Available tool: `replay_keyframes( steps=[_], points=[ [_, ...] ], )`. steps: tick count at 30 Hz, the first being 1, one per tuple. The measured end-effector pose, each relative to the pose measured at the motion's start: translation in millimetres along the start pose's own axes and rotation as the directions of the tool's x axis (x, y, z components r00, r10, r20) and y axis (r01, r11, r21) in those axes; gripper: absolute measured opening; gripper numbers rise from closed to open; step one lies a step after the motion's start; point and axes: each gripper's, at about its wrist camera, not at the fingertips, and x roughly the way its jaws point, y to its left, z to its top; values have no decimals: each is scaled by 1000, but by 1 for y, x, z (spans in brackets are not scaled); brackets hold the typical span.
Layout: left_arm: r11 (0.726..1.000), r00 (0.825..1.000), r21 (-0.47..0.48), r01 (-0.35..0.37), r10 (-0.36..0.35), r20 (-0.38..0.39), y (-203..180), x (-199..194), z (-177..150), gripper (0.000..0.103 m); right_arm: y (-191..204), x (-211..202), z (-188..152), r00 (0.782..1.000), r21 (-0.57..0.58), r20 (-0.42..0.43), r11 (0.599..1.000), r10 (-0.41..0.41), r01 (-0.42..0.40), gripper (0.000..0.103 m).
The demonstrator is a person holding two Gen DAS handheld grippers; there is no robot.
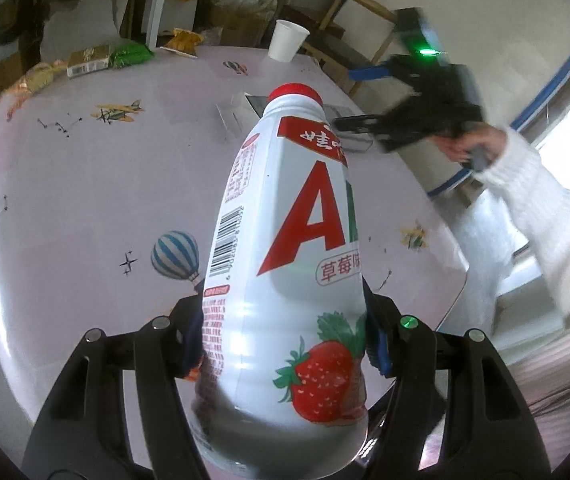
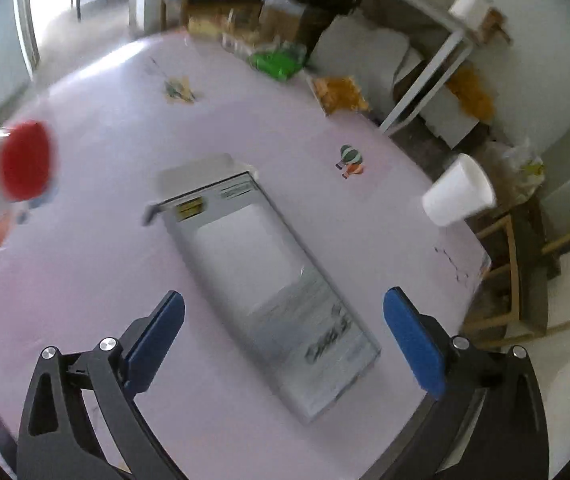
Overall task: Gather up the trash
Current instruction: 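Close the right gripper on the grey CABLE box and lift it, then carry the CABLE box to the blue basket and open the right gripper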
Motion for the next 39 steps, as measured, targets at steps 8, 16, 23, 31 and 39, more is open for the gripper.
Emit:
replay_keyframes(
  steps=[8, 16, 23, 31, 39],
  points=[
    [1000, 1000, 8, 3, -3, 4, -2, 3, 1, 60, -49, 66, 16, 914, 259, -59, 891, 401, -374, 97],
    [999, 998, -1, 51, -51, 23, -2, 6, 5, 60, -35, 42, -6, 851, 198, -112, 851, 513, -486, 98],
    [999, 999, -17, 43, -43, 28, 2, 9, 6, 60, -7, 25, -3, 900, 51, -204, 922, 385, -383, 98],
    [998, 998, -27, -49, 50, 41, -3, 9, 5, 60, -1, -14, -16, 935, 178, -162, 942, 314, -286, 93],
    [991, 999, -131, 27, -25, 21, -15, 14, 0, 60, -58, -90, -127, 824, 665, 144, 563, 548, -490, 90]
  ],
)
